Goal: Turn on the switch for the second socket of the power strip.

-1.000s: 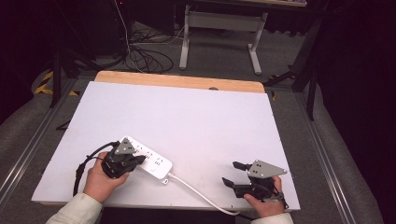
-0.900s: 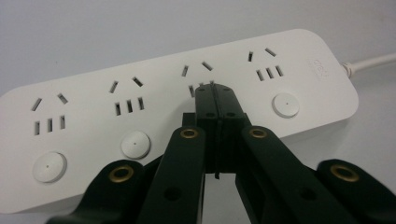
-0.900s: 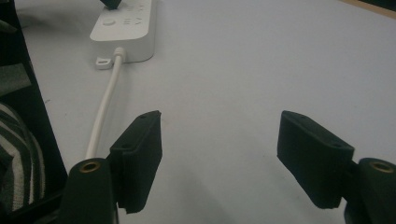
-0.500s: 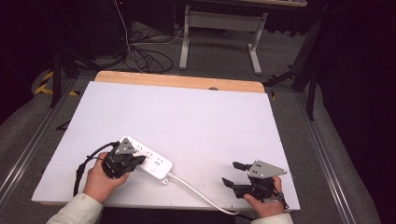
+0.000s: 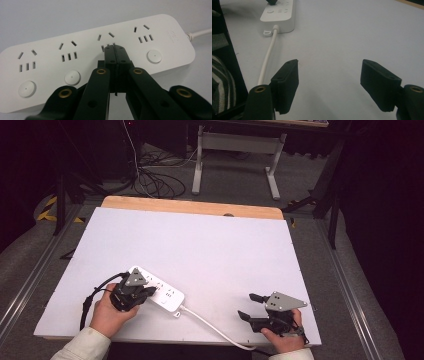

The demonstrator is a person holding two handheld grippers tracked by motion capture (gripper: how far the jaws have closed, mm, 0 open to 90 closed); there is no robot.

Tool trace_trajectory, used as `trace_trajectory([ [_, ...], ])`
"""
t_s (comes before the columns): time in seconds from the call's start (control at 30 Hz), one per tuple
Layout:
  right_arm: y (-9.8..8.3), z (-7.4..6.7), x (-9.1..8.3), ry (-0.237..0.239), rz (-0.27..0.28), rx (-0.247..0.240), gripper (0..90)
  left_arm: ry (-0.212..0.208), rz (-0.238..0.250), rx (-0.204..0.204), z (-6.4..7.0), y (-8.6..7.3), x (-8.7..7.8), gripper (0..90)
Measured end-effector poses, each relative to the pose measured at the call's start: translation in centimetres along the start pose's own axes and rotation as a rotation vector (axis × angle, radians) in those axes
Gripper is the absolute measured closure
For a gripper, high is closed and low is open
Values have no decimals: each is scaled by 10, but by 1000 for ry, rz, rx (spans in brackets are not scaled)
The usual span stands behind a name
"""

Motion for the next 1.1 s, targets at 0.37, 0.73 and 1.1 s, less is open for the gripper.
trace_trajectory([
  [0.37,0,0,0,-1,-2,-2,316,-3,-8,-17,-1,1,1,900],
  [0.73,-1,1,0,0,-2,1,316,-19,72,-52,-2,3,-9,900],
  [1.1,-1,1,0,0,-1,1,315,-11,108,-22,1,10,-23,900],
])
Point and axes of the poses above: each handheld gripper's, and its own axes: x roughly forward along the jaws, y roughly out of its top, z roughly to its right, the point moved 1 cm from there along x, roughly forward along the jaws, and after that the axes turned 5 degrees about z, right-handed, at the moved point
